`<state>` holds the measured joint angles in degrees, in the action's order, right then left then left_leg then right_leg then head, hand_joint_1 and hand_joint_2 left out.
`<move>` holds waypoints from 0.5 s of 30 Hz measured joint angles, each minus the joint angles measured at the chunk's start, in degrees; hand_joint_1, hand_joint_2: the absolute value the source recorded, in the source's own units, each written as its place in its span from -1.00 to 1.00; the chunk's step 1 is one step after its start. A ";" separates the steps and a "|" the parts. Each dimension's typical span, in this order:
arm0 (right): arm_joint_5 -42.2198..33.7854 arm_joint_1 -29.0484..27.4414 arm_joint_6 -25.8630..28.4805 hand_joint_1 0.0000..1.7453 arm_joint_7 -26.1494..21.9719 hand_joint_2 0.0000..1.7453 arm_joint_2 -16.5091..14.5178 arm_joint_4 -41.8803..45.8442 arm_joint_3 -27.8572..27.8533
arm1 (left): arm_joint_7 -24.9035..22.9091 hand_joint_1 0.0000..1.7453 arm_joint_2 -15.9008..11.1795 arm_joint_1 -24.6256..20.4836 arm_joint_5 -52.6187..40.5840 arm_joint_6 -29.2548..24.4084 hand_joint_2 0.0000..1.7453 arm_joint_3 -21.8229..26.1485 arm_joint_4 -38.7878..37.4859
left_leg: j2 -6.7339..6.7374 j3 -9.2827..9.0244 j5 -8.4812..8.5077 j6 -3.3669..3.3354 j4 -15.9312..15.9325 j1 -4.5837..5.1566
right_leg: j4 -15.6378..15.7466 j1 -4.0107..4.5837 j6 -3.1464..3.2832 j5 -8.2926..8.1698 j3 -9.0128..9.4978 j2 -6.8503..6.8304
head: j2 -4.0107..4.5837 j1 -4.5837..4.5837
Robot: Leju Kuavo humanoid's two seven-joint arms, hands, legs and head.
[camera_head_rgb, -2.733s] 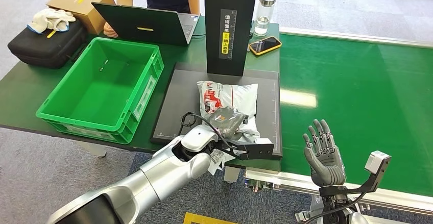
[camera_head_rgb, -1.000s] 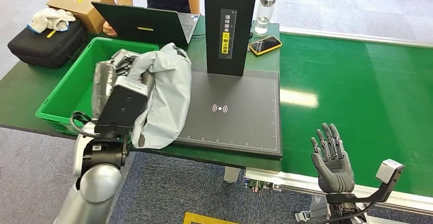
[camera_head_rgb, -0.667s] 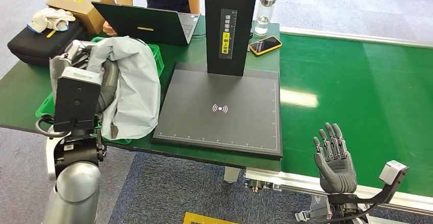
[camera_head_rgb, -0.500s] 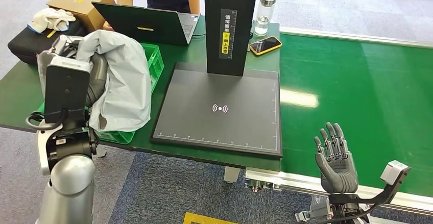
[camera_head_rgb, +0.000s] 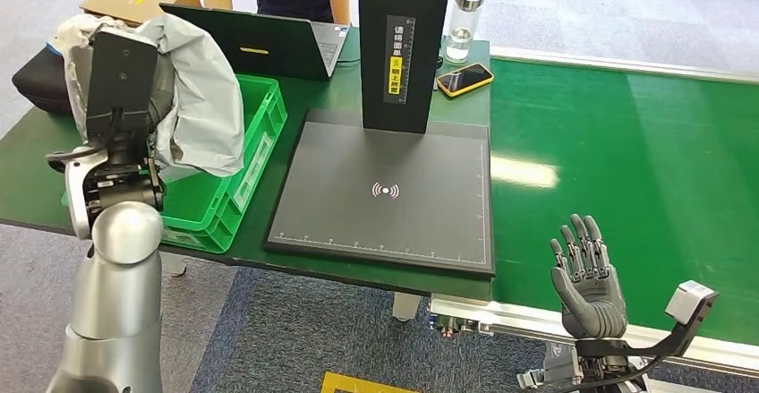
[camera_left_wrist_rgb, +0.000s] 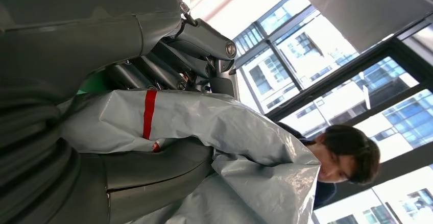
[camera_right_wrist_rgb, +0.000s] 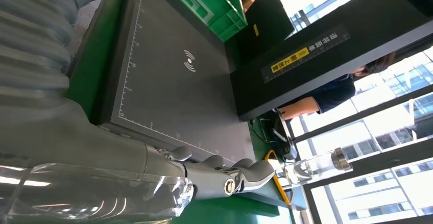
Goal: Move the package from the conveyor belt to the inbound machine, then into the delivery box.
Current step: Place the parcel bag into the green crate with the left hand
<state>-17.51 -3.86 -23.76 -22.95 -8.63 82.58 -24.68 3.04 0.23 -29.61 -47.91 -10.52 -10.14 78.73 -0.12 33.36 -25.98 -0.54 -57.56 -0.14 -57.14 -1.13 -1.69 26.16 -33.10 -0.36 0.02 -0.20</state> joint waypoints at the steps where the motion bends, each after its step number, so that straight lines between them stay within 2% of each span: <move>1: 0.00 0.01 0.00 -1.00 0.00 1.00 -0.01 0.00 0.00 | -0.20 1.00 -0.01 -0.76 0.00 0.10 1.00 0.37 -1.07 | 0.00 0.00 0.00 0.00 0.00 0.00 | 0.00 0.00 0.00 0.00 0.00 0.00 | 0.00 0.00; 8: 0.15 0.09 0.00 -1.00 0.01 1.00 -0.35 0.01 0.00 | -0.80 1.00 -0.35 -6.07 0.24 0.20 1.00 3.48 -10.14 | 0.01 -0.03 0.01 0.00 0.00 0.00 | -0.01 0.00 0.01 -0.02 0.02 0.01 | 0.01 0.01; 15: 0.88 0.07 -0.54 -1.00 0.41 1.00 -0.46 0.30 0.01 | -0.65 1.00 -0.63 -7.03 0.33 0.15 1.00 5.50 -14.97 | 0.01 0.02 0.00 0.00 0.00 0.00 | -0.02 0.00 0.02 0.00 -0.01 0.00 | 0.00 0.01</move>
<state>-16.63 -3.80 -24.29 -22.54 -9.10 82.88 -24.67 2.39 -0.39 -36.64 -47.58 -10.37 -4.64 63.76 -0.11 33.38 -25.98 -0.53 -57.56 -0.14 -57.16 -1.13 -1.67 26.16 -33.11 -0.36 0.02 -0.19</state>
